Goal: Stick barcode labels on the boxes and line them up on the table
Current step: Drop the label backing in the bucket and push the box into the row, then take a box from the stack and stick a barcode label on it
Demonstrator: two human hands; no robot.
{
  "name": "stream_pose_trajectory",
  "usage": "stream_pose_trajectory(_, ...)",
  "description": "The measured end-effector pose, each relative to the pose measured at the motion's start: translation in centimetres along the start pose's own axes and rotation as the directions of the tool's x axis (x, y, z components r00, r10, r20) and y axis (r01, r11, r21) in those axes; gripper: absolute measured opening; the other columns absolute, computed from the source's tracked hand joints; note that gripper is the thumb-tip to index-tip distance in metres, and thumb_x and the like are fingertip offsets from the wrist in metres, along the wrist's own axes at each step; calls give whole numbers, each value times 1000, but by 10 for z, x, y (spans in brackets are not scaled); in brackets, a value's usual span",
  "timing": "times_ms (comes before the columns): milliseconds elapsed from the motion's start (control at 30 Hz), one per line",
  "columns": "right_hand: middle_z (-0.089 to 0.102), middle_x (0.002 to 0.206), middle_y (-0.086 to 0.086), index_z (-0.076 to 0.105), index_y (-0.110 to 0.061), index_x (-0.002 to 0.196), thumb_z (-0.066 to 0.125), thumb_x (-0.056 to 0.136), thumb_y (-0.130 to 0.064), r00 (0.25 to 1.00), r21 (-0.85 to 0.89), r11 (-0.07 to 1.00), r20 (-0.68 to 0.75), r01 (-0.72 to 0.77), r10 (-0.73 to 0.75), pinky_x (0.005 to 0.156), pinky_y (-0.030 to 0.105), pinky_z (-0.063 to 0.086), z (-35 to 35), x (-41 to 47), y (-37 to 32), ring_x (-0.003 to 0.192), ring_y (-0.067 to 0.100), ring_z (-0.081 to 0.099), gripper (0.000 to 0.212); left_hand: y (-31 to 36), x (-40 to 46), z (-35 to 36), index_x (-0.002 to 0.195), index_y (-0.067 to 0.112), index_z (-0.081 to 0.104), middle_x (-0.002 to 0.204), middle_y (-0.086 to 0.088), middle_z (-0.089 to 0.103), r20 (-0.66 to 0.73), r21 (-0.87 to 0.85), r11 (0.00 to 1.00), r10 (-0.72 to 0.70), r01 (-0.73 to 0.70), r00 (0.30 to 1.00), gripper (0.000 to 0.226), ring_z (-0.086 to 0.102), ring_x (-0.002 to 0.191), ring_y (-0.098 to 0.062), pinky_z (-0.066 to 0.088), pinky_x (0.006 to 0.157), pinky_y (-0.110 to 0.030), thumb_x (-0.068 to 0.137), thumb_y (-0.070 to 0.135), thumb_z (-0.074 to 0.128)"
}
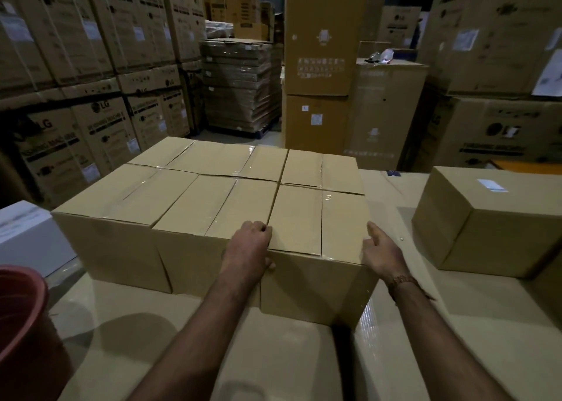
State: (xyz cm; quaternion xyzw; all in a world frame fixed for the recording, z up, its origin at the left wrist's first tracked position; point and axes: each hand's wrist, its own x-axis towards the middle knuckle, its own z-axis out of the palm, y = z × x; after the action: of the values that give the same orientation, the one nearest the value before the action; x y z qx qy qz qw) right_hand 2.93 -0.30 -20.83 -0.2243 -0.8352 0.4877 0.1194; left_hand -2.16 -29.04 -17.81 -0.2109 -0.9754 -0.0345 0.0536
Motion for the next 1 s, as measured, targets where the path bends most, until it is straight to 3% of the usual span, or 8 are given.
stream_pose_trajectory(100,55,156,6,53,-16,155,52,109,-28,997,-23,1000,-80,-19,17,119,48,44,-11,-5,-1,140,29,54,48,4,-7,2,156,15,41,152,-4,47,-37,32,999,16,-15,999,79,44,135,-23,46,110,-36,91,42,77)
stream_pose_trajectory(233,72,129,5,72,-16,130,56,105,-24,983,-88,996,-183,8,-24,97,37,53,-33,-17,-5,114,24,64,31,14,-17,-2,163,12,26,159,-8,40,-19,48,999,8,-7,1000,87,41,139,-26,40,116,-40,96,42,71)
stream_pose_trajectory(433,72,112,3,75,-13,121,61,106,-25,992,-185,980,-88,71,-89,89,30,45,-80,-41,6,104,19,64,24,66,-20,-27,161,21,33,171,-14,26,-34,164,983,94,-87,995,72,35,151,-36,32,123,-52,100,40,67)
stream_pose_trajectory(600,76,106,2,77,-19,110,65,103,-24,994,-164,985,-92,47,-63,88,30,50,-117,-45,31,104,21,70,15,136,-14,-44,159,25,38,171,-9,28,-133,127,975,200,-183,971,67,31,153,-35,32,123,-51,100,40,67)
stream_pose_trajectory(800,71,104,-6,75,-22,120,61,106,-28,993,-176,983,-92,53,-70,87,29,50,-185,-35,61,99,15,66,21,235,14,-42,156,30,42,169,-4,35,-165,38,979,205,-202,965,73,40,149,-31,40,118,-51,95,68,59)
stream_pose_trajectory(1000,72,109,-9,75,-26,118,63,105,-28,990,-193,980,-119,53,-77,86,28,48,-287,10,105,103,12,66,19,341,59,-22,159,29,38,167,-4,39,-166,-55,986,148,-159,975,83,46,145,-28,48,111,-48,96,82,28)
